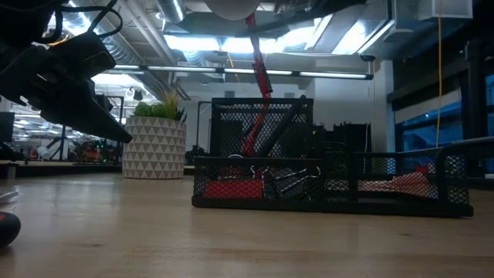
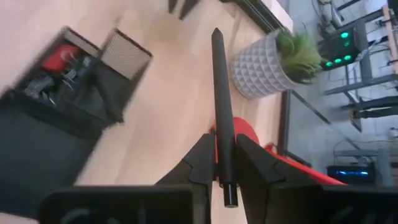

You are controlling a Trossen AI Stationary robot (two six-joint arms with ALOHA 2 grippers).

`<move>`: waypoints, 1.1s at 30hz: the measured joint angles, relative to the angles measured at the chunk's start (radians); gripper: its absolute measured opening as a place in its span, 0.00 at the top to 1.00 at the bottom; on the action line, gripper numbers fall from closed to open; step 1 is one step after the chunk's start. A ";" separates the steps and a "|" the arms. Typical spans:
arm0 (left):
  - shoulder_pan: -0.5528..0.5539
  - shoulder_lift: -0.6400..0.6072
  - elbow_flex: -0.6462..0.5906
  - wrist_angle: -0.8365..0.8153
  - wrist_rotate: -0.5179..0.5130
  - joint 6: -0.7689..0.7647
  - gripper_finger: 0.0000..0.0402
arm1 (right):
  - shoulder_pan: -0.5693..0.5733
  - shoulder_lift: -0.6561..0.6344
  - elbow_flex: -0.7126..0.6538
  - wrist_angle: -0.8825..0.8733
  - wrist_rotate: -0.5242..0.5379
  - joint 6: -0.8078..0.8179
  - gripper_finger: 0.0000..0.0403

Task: Pick and place office supplies into organizer
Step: Put the top black pen into the black desk organizer

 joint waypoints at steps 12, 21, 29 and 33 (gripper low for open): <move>0.000 0.000 0.000 0.002 0.000 -0.001 0.77 | 0.070 0.242 0.212 -0.278 -0.004 0.144 0.88; 0.000 0.000 0.000 0.000 0.013 -0.001 0.77 | 0.093 0.358 0.300 -0.336 -0.033 0.144 0.88; 0.000 0.000 0.000 -0.002 0.014 -0.001 0.77 | 0.092 0.422 0.300 -0.330 -0.052 0.139 0.88; 0.000 0.000 0.000 -0.003 0.014 -0.001 0.77 | 0.092 0.445 0.300 -0.308 -0.092 0.138 0.88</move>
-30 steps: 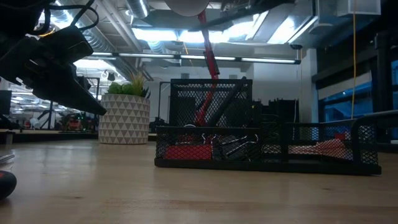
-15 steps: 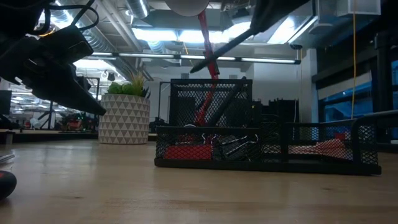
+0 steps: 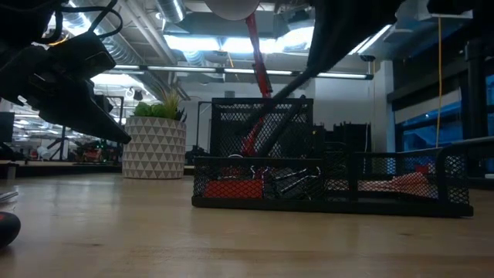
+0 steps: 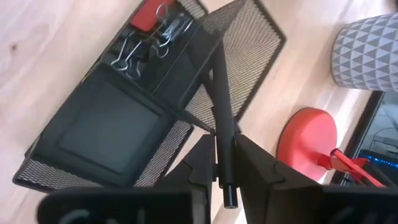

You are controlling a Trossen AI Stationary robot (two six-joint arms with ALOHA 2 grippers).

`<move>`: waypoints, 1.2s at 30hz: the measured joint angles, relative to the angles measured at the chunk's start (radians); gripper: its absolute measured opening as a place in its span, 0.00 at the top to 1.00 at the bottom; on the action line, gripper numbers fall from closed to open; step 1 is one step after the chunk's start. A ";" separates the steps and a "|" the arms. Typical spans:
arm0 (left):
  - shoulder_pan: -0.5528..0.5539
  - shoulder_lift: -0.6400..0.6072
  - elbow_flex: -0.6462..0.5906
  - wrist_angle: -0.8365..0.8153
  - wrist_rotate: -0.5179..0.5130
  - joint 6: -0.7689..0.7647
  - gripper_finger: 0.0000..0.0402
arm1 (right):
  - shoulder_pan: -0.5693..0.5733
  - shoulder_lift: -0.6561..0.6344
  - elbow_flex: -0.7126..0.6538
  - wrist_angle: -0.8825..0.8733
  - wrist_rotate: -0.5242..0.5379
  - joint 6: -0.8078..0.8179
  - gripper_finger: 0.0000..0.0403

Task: Pick and place office supplies into organizer
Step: Put the top black pen into the black desk organizer, then put the black pen into the black desk organizer

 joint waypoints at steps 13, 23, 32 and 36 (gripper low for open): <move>0.000 0.000 0.000 -0.004 0.000 0.000 0.77 | -0.022 0.075 0.001 -0.001 -0.003 -0.034 0.88; 0.000 0.000 0.000 -0.004 0.000 0.000 0.77 | -0.027 0.081 0.000 -0.003 -0.004 -0.056 0.80; 0.000 0.000 0.000 -0.004 0.000 0.000 0.77 | -0.027 0.082 -0.002 -0.004 -0.016 -0.055 0.73; 0.000 0.000 0.000 -0.004 0.000 0.000 0.77 | -0.027 0.082 -0.002 -0.013 -0.012 -0.055 0.69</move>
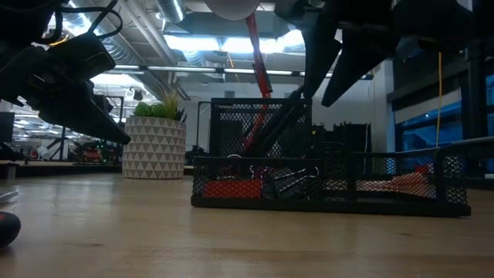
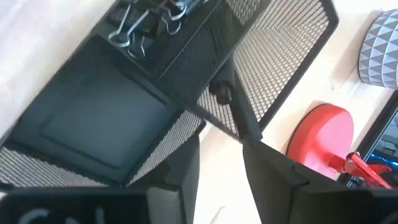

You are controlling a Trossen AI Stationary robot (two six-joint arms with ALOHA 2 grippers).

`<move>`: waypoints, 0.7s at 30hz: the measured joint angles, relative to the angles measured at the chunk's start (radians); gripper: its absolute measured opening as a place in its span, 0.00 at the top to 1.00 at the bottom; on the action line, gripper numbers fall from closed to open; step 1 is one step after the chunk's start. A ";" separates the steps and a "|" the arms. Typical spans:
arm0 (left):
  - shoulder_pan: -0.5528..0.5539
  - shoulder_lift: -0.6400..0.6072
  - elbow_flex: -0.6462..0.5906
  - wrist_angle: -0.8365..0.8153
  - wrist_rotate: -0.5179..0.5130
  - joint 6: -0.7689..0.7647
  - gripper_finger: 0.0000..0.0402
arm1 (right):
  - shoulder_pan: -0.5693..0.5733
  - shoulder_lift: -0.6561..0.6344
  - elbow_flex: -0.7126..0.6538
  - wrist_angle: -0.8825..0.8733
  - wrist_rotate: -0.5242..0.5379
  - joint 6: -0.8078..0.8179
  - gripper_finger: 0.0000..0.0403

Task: Pick and place office supplies into organizer
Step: Put the black pen into the black desk organizer

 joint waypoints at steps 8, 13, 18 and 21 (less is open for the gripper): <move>0.000 0.000 0.000 0.000 0.000 0.000 0.77 | 0.000 -0.035 0.000 -0.082 0.002 0.068 0.67; 0.000 0.000 0.000 0.000 0.000 0.000 0.77 | 0.000 -0.114 0.000 -0.168 -0.023 0.222 0.67; 0.000 0.000 0.000 0.000 0.000 0.000 0.77 | 0.000 -0.221 -0.012 -0.229 -0.065 0.365 0.67; 0.000 0.000 0.000 0.000 0.000 0.000 0.77 | 0.004 -0.308 -0.061 -0.212 -0.066 0.410 0.67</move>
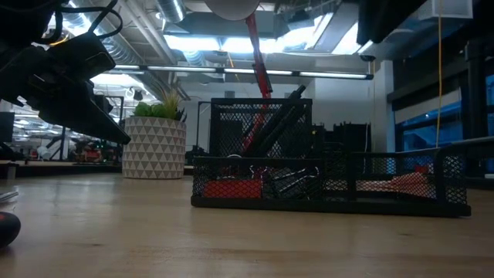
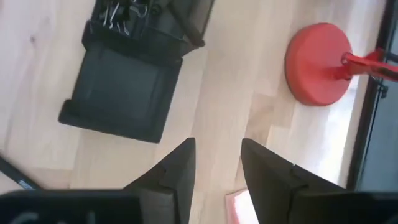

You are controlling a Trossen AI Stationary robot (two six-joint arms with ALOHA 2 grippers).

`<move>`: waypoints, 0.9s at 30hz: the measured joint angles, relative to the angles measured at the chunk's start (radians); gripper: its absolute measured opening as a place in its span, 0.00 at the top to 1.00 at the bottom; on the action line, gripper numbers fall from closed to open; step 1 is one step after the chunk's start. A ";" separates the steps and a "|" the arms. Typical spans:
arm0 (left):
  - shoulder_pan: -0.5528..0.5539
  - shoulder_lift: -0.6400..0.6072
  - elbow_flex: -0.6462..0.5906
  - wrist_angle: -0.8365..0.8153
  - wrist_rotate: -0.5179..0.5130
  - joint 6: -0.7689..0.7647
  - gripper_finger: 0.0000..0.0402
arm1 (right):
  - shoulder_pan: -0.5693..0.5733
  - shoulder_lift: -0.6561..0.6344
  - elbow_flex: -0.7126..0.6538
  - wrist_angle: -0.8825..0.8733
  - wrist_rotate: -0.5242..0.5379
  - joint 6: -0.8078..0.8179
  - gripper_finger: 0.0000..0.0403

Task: Pick and place office supplies into organizer
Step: Put the black pen into the black desk organizer

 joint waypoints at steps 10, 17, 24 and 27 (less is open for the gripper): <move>0.000 0.000 0.000 -0.001 0.000 0.000 0.77 | 0.023 -0.309 -0.309 0.217 -0.090 0.180 0.67; 0.000 0.000 0.000 -0.003 0.000 0.000 0.77 | 0.062 -0.420 -0.518 0.424 -0.205 0.301 0.67; 0.000 0.000 0.000 -0.005 0.000 0.000 0.77 | 0.094 -0.428 -0.667 0.459 -0.211 0.432 0.67; 0.000 0.000 0.000 -0.007 0.000 0.000 0.77 | 0.096 -0.428 -0.716 0.475 -0.211 0.531 0.67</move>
